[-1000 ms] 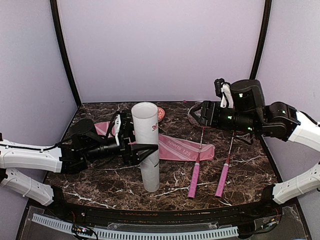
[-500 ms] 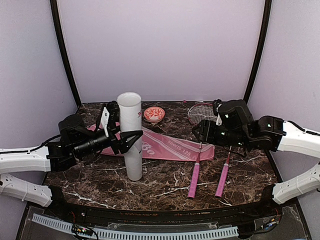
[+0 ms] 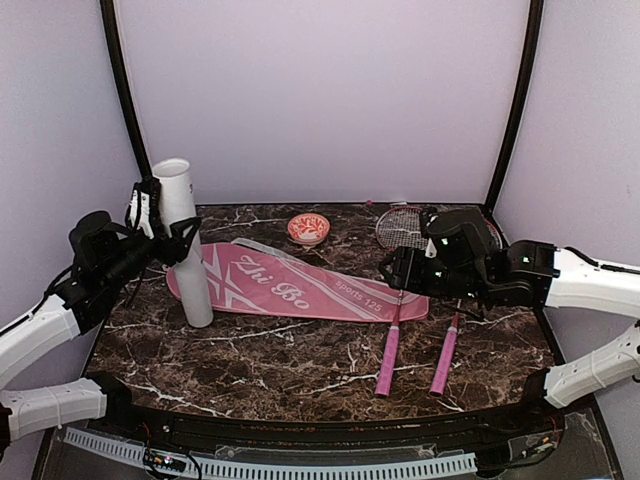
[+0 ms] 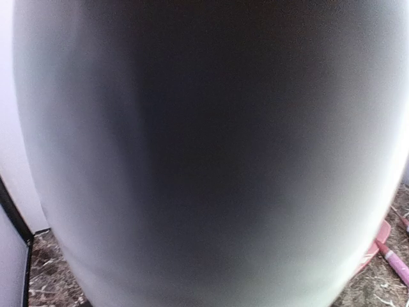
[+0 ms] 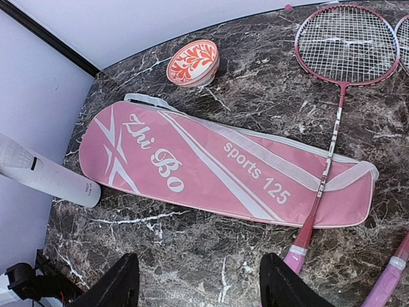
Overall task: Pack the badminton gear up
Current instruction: Move the shuttle tube to the corner of the board.
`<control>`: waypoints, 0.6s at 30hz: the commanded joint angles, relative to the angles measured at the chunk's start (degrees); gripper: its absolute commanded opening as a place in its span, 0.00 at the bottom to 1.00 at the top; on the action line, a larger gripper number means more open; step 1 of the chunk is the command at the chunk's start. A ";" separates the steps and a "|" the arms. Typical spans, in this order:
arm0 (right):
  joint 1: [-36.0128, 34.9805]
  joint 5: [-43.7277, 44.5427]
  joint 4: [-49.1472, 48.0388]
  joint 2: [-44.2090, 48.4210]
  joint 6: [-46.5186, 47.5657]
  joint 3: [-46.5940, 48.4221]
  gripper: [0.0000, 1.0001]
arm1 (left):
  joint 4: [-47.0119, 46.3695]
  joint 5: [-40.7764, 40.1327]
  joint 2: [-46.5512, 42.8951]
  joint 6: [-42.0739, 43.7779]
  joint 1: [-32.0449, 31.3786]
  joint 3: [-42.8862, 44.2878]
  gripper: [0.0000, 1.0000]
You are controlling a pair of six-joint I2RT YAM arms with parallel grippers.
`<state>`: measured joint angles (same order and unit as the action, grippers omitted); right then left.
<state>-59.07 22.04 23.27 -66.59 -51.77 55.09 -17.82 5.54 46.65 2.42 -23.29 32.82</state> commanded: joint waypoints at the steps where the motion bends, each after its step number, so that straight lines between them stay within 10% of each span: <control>1: 0.27 -0.16 -3.40 -0.55 -0.61 -0.67 0.64 | -0.34 1.49 -1.56 1.05 7.89 0.55 0.66; 18: 0.27 0.19 -3.60 -2.11 1.22 0.67 0.64 | -20.82 8.43 4.30 -3.98 36.62 -4.50 0.65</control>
<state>-59.07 21.87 21.80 -67.96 -51.35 54.85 -28.27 10.48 48.25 1.04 10.83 30.20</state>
